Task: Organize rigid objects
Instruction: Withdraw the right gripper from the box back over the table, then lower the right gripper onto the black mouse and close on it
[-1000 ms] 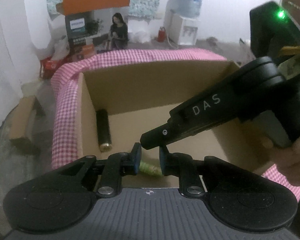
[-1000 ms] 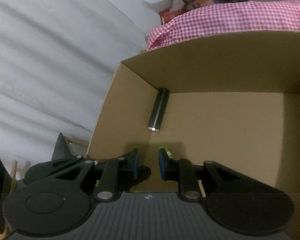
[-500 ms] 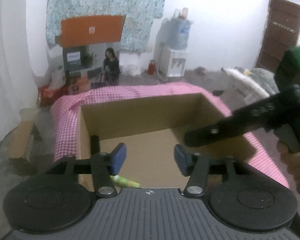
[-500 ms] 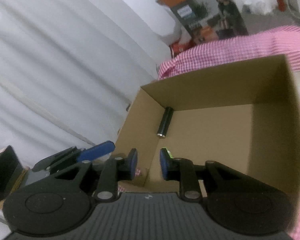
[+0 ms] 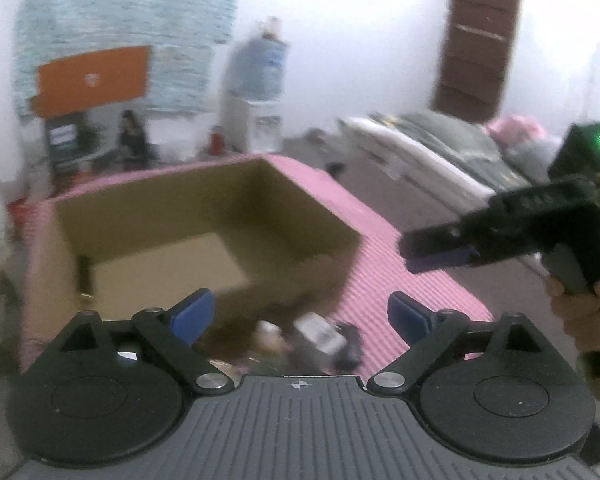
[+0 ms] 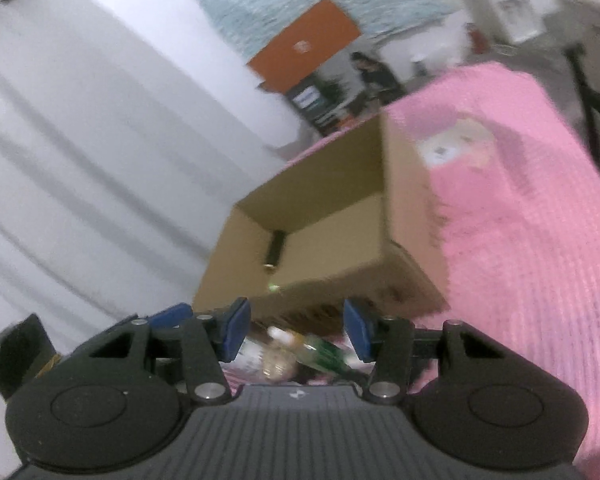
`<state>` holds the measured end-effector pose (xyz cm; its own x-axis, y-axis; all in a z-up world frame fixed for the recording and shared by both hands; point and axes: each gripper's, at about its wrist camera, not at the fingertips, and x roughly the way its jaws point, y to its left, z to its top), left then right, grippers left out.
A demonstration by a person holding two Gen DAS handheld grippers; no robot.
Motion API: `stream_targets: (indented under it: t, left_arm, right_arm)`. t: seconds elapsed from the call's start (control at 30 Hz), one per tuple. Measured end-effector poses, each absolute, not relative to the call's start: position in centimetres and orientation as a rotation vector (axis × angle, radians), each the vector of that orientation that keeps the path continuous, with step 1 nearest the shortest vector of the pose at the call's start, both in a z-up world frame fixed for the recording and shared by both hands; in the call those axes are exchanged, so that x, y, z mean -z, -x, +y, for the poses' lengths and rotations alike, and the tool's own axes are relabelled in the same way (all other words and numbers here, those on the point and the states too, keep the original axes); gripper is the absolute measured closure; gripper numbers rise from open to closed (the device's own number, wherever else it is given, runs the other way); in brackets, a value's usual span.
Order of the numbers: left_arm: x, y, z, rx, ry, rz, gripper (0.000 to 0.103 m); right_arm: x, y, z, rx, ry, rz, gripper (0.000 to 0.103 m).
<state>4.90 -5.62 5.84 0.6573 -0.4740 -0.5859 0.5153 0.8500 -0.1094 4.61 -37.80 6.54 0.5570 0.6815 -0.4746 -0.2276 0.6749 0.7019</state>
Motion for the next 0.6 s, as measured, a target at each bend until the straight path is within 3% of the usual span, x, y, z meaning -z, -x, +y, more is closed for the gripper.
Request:
stream_targets:
  t: [0.27, 0.4, 0.6]
  left_arm:
    - [-1.3, -4.9, -11.4, 0.680, -0.168, 0.722, 0.011]
    - [0.6, -5.7, -12.9, 0.694, -0.200, 0.783, 0.028]
    - [2.5, -6.3, -14.1, 0.691, -0.236, 0.852, 0.041]
  right_arm:
    - [-1.3, -3.4, -40.0, -0.479, -0.665, 0.882, 0.053]
    - [0.4, -3.9, -39.5, -0.476, -0.635, 0.918, 0.058]
    - [1.8, -5.6, -37.9, -0.475, -0.550, 0.949, 0.061]
